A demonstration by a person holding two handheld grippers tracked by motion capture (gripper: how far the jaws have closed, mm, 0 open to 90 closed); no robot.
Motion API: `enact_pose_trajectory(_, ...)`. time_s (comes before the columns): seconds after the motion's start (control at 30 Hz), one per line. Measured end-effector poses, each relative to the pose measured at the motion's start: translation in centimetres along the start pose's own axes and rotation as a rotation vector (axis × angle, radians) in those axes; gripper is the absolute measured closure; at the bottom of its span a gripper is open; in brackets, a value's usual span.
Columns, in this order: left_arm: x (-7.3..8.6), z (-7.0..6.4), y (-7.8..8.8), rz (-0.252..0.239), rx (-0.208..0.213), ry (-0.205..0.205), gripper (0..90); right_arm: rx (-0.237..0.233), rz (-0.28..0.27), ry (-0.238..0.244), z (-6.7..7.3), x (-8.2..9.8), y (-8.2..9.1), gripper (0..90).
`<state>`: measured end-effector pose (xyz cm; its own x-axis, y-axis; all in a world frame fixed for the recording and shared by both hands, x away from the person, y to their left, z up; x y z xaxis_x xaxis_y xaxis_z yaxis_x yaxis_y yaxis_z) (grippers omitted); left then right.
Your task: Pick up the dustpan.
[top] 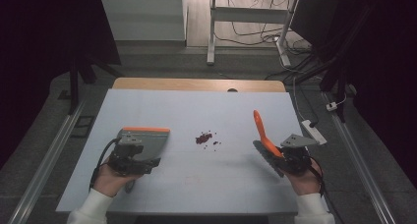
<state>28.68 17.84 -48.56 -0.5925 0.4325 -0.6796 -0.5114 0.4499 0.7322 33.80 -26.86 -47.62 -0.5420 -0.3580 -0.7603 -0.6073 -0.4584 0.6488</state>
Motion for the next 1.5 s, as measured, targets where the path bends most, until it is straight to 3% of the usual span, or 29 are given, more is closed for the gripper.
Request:
enact_pose_trajectory(0.3, 0.2, 0.9, 0.6, 0.026, -0.025, 0.086, 18.9, -0.006, 0.001, 0.003, 0.3, -0.1, 0.0, 70.0)
enact_pose_trajectory(0.33, 0.7, 1.2, 0.7, 0.037, -0.035, 0.116, 18.8, -0.005, 0.003, 0.006, 0.3, -0.1, 0.0, 69.9)
enact_pose_trajectory(0.53, 2.0, 2.3, 1.3, 0.040, -0.070, 0.175, 18.3, -0.007, 0.010, 0.011, 0.4, 0.0, -0.2, 69.9)
enact_pose_trajectory(0.7, 2.7, 2.6, 1.2, 0.065, -0.056, 0.213, 19.1, -0.007, 0.015, 0.009, 0.5, 0.1, -0.3, 69.9)
enact_pose_trajectory(0.87, 3.8, 3.2, 0.9, 0.097, -0.040, 0.279, 19.4, -0.006, 0.018, 0.014, 0.6, 0.1, -0.4, 69.9)
enact_pose_trajectory(1.0, 4.5, 3.4, 0.2, 0.135, -0.031, 0.292, 19.1, -0.005, 0.024, 0.015, 0.6, 0.2, -0.5, 69.9)
enact_pose_trajectory(1.13, 4.9, 3.4, -0.4, 0.155, -0.047, 0.297, 18.5, -0.005, 0.029, 0.016, 0.7, 0.3, -0.6, 69.9)
enact_pose_trajectory(1.5, 5.8, 3.3, -2.1, 0.206, -0.036, 0.301, 19.9, -0.007, 0.043, 0.019, 0.7, 0.5, -0.9, 69.9)
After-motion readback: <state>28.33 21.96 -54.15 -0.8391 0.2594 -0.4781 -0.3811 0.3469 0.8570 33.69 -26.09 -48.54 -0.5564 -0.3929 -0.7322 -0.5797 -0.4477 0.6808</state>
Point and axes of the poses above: each handheld gripper's, and its own axes: y roughly backward along the jaws, x roughly out of its underside, z roughly to its left, the point moved 4 cm from there along -y, roughly forward along the jaws, and after that the axes turned 10 degrees about -y, right-handed, at the moved point
